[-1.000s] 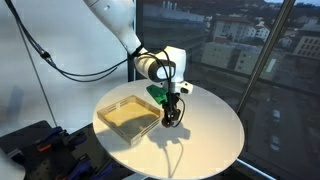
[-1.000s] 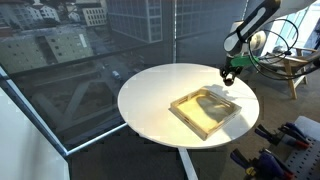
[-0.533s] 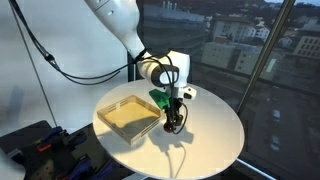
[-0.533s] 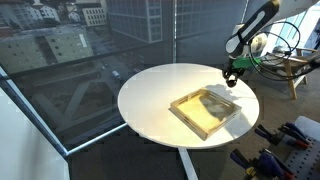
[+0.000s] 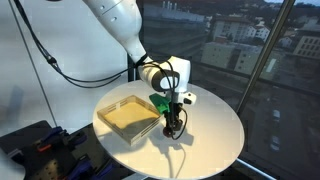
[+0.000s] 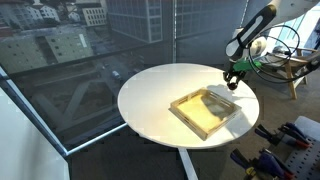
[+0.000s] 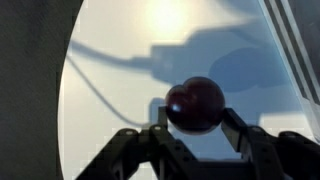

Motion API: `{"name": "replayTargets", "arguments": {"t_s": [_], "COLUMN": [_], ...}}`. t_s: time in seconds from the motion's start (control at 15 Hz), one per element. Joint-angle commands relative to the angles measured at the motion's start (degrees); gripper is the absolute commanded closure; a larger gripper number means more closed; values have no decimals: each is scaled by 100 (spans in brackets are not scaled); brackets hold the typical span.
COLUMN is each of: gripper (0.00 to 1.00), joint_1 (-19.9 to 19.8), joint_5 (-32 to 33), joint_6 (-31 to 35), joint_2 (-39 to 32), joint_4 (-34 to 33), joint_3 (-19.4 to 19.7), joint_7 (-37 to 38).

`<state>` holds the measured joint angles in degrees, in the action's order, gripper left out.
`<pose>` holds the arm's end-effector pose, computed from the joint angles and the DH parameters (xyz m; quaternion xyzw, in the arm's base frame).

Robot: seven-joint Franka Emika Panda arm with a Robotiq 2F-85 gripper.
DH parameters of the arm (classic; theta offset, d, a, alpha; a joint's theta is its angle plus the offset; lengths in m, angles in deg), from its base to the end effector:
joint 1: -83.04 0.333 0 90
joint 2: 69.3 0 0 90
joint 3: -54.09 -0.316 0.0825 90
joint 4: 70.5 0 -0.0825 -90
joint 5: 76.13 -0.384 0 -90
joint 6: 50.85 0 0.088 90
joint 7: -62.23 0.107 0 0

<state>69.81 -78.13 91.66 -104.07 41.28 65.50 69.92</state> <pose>0.5559 -0.2528 0.1645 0.9594 -0.2765 -0.0355 0.0420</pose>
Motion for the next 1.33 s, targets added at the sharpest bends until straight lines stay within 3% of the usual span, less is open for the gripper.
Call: {"name": "replayTargets", "arguments": {"t_s": [0.0, 1.27], "gripper": [67, 67], "joint_1": [-65, -91], "joint_5": [-124, -141], "joint_6": [-15, 284], "joint_2": [-142, -581], "joint_4": [-156, -291], "joint_3": [-14, -14], "joint_7": [-18, -37]}}
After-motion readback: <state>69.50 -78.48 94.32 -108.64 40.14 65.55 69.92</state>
